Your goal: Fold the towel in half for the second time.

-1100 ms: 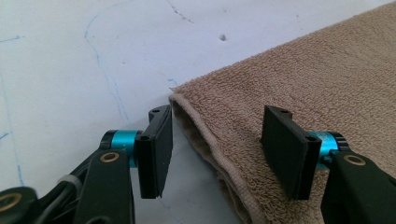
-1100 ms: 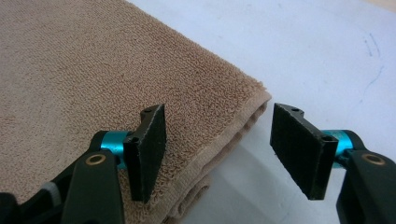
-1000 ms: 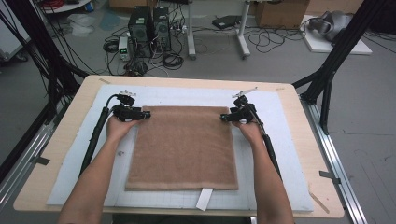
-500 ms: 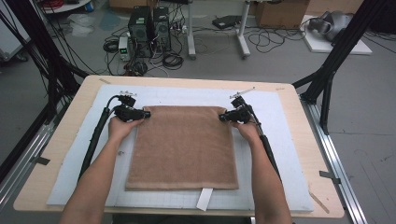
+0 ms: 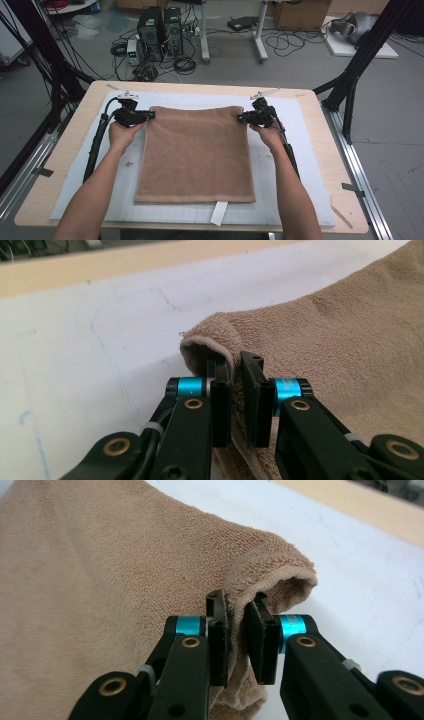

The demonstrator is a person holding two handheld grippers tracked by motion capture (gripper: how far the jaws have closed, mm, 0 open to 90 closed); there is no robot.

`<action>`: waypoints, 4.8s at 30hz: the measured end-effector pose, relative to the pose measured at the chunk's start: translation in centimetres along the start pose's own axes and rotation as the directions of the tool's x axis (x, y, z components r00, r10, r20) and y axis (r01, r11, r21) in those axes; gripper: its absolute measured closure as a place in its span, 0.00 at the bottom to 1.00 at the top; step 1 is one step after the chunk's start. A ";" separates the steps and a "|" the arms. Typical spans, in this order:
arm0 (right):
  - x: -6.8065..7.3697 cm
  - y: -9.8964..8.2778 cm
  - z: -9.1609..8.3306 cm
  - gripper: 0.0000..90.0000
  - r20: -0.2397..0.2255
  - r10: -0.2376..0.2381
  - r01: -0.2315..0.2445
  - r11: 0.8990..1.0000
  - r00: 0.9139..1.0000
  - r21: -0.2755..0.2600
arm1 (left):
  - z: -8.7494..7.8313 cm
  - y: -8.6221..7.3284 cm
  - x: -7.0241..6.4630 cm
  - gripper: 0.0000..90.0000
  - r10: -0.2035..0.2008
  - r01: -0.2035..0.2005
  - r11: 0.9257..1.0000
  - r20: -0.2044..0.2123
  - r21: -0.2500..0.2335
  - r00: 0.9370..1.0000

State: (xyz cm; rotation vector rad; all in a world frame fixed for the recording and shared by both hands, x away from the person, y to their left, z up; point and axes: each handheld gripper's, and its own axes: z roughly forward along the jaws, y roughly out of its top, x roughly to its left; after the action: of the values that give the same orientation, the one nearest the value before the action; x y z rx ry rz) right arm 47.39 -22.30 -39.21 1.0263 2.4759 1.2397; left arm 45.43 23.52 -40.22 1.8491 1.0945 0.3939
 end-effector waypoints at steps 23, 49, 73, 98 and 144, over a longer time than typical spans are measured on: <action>7.3 -4.5 -6.1 0.89 -0.149 -0.128 0.131 0.991 0.981 0.009 | -9.0 -7.2 -6.1 0.92 0.183 -0.175 0.981 0.097 -0.083 0.978; 7.5 -6.0 -6.4 0.53 -0.103 -0.105 0.105 0.994 0.989 -0.002 | -9.5 -8.4 -6.7 0.54 0.183 -0.188 0.982 0.122 0.027 0.975; 6.2 -6.1 -3.9 0.88 -0.209 -0.105 0.127 0.987 0.972 0.094 | -8.0 -7.5 -4.9 0.67 0.109 -0.116 0.992 0.134 0.042 0.985; 10.5 -7.7 -9.9 0.68 -0.375 -0.200 0.192 0.980 0.905 -0.061 | -14.6 -9.0 -9.1 0.67 0.251 -0.255 0.967 0.281 -0.023 0.926; 3.5 -8.3 -2.2 0.45 -0.026 -0.017 0.018 0.999 1.000 0.028 | -2.0 -7.2 -4.0 0.53 0.100 -0.103 0.984 0.028 0.143 0.995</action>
State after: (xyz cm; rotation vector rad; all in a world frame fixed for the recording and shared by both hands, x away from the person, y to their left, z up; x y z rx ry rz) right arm 39.68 -24.75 -43.66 0.9991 2.5229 1.2239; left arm 38.11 22.64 -44.51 2.0381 1.0406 0.3610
